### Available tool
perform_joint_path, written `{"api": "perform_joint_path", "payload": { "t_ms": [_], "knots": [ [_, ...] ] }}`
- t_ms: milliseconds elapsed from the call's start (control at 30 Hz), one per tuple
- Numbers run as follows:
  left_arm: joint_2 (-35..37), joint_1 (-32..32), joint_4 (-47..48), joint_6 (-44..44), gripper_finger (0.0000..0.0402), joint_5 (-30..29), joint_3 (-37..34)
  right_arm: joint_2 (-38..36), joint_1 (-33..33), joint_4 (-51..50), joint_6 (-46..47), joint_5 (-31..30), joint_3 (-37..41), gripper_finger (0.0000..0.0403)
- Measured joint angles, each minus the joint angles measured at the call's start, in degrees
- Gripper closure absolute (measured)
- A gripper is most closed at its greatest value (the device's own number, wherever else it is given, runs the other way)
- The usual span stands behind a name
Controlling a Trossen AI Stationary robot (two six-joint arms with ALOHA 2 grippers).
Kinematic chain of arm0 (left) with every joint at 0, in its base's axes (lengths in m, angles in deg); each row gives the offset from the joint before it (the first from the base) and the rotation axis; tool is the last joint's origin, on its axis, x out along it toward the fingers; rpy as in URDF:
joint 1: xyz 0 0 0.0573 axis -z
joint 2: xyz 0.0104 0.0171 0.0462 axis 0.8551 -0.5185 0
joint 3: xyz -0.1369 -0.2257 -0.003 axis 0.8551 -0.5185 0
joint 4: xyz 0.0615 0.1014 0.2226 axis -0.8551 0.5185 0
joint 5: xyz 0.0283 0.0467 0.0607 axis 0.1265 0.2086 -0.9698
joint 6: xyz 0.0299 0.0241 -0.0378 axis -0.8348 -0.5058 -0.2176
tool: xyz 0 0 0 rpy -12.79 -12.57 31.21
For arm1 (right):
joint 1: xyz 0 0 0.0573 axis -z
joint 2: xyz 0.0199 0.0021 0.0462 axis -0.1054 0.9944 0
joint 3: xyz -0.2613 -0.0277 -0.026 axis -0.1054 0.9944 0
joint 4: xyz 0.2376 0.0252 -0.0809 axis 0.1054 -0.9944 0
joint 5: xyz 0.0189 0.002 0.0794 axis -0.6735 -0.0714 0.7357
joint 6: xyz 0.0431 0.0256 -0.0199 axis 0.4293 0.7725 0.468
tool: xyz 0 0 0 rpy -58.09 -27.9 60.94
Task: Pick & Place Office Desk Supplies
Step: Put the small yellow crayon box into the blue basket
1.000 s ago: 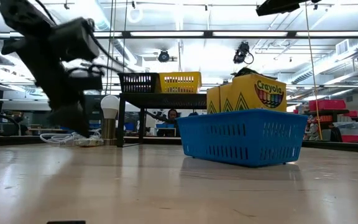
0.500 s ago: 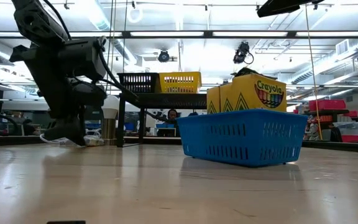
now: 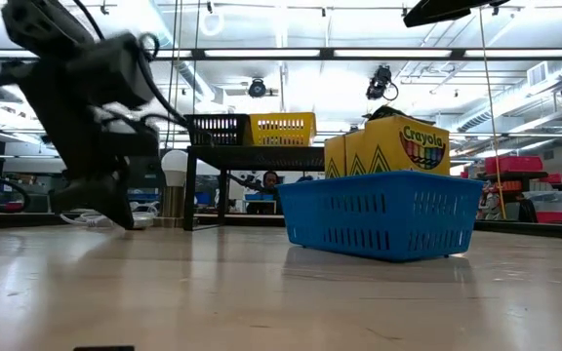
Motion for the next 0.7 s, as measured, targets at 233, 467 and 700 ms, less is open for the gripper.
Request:
{"api": "perform_joint_path", "payload": {
  "t_ms": [233, 467, 700],
  "knots": [
    [0.0, 6.7, 4.5, -1.5, 0.0392, -8.3, 2.1, 0.0, 0.0, 0.0, -0.5, 0.0, 0.0, 0.0229],
    [0.0, 6.0, 4.6, -16.9, 0.0297, -7.3, 2.3, 0.0, 0.0, 0.0, -1.3, 0.1, 0.0, 0.0229],
    [0.0, -0.5, 8.0, -21.6, 0.0166, -1.8, 4.5, 0.0, 0.0, -0.2, -1.7, 2.4, 0.0, 0.0229]
  ]
}}
